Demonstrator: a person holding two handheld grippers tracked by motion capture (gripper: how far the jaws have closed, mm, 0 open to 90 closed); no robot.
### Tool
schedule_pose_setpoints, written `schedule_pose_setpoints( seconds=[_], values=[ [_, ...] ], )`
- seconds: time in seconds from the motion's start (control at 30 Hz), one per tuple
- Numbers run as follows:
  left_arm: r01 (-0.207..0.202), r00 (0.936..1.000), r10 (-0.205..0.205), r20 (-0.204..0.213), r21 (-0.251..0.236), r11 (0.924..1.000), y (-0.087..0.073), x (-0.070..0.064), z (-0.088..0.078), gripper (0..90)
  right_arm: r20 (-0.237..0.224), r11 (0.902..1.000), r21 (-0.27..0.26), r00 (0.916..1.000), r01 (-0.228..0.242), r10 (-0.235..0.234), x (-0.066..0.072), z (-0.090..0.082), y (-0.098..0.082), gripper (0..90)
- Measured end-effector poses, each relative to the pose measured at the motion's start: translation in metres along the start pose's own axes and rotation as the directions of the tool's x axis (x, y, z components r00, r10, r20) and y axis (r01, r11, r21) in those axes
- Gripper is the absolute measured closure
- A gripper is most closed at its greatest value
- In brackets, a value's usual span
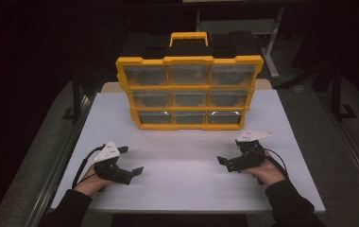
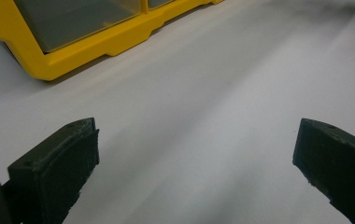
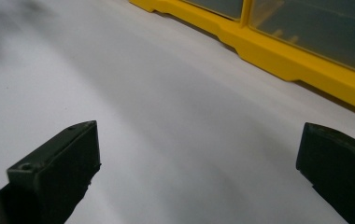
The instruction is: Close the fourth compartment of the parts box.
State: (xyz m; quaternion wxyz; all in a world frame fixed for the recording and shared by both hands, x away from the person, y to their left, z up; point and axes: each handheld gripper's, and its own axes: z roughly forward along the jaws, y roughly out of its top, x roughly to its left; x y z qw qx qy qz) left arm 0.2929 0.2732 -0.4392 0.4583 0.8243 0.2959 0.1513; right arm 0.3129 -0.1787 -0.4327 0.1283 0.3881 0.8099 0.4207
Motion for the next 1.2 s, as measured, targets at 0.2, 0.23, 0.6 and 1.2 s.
schedule_pose_setpoints(
  seconds=[0.2, 0.23, 0.6, 1.2],
  values=[
    [0.000, 1.0000, 0.000, -0.001, 0.000, 1.0000, 0.000, 0.001, 0.000, 0.0, 0.012, 0.9998, 0.019, 0.9999, 0.004, -0.004, -0.001, -0.002, -0.010, 0.0],
    [0.001, 1.0000, -0.001, 0.000, 0.000, 1.0000, 0.000, 0.001, 0.000, 0.0, 0.011, 0.9999, 0.016, 0.9999, 0.003, -0.003, -0.001, -0.003, -0.012, 0.0],
    [-0.003, 1.0000, 0.003, 0.000, 0.000, 1.0000, 0.000, 0.001, 0.001, 0.0, 0.015, 0.9998, 0.016, 0.9998, -0.011, 0.011, -0.004, -0.011, -0.023, 0.0],
    [-0.008, 1.0000, 0.008, -0.003, 0.013, 0.9999, 0.000, 0.001, 0.002, 0.0, 0.019, 0.9996, 0.027, 0.9998, 0.005, -0.005, -0.004, -0.010, -0.025, 0.0]
  ],
)
